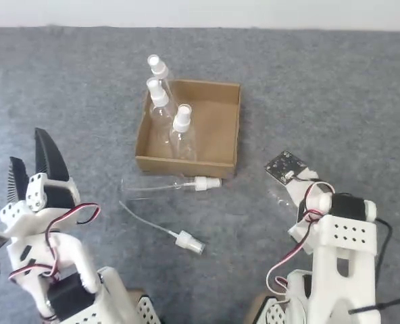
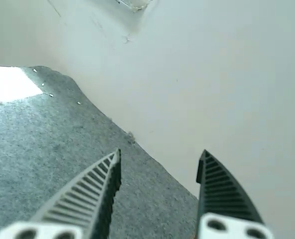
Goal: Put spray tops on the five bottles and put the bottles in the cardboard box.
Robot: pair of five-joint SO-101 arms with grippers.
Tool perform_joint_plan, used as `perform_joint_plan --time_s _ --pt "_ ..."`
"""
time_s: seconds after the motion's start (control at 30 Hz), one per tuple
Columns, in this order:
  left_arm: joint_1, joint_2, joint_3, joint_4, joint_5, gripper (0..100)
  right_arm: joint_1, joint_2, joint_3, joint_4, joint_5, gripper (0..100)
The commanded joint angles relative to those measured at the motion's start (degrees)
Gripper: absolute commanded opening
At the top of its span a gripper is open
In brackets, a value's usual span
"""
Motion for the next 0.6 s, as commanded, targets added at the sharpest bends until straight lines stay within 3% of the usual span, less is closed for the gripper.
perform_joint_plan --time_s 0.0,0.2,0.37,0.57 --pt "-0.26 -0.62 -0.31 -1.41 0.26 23 0.66 -1.63 0.26 -3.21 0.7 19.8" --pt "-0.26 -0.62 -0.31 -1.41 0.26 23 -1.01 -1.63 1.93 -3.56 -2.55 32.2" --pt "-0.35 -0.62 -0.22 -1.49 0.26 23 -9.98 -1.63 2.73 -3.03 -8.88 33.5" --pt "-0.35 -0.62 -0.22 -1.41 0.26 23 -10.77 -1.63 -0.79 -0.13 -8.88 33.3"
